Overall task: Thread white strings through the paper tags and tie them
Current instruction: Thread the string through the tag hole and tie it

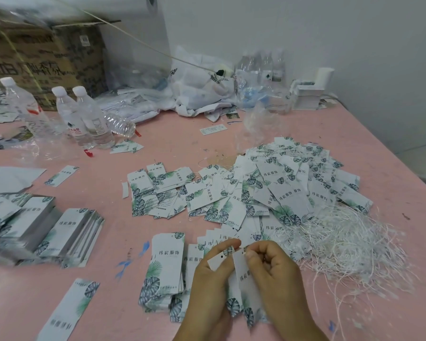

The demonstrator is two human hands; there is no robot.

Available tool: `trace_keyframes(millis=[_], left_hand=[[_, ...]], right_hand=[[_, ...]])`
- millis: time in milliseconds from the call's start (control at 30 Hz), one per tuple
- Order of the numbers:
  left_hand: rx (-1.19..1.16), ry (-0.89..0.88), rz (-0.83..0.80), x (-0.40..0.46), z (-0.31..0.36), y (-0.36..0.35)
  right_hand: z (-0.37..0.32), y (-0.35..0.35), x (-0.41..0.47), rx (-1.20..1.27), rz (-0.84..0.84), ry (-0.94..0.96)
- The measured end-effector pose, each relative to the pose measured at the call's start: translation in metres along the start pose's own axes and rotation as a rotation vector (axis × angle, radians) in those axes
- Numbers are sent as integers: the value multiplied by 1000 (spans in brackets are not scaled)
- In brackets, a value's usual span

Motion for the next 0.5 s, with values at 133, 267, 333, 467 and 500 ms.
trace_keyframes(millis=[133,267,333,467,500], left_hand=[[9,-26,12,2,-3,1],[5,-81,37,4,-2,4],[52,-149,46,3,0,5],[115,-262,22,-4,4,2],[104,-264,18,-6,5,1]], right_hand=[[-1,1,0,-40,-11,20],[-7,5,1,-122,-59,127],[-9,7,2,-149,-64,150],[-9,12,5,-168,-62,104],[-8,12,6,-160,-72,78]])
Point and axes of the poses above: each hand's wrist, its own x-axis towards the middle knuckle, its own y-axis out of the back of the hand, z = x × y, the point moved 3 cm from there along x, towards the middle knuckle, and after that the axes turned 12 degrees about z, right-handed, at the moved point
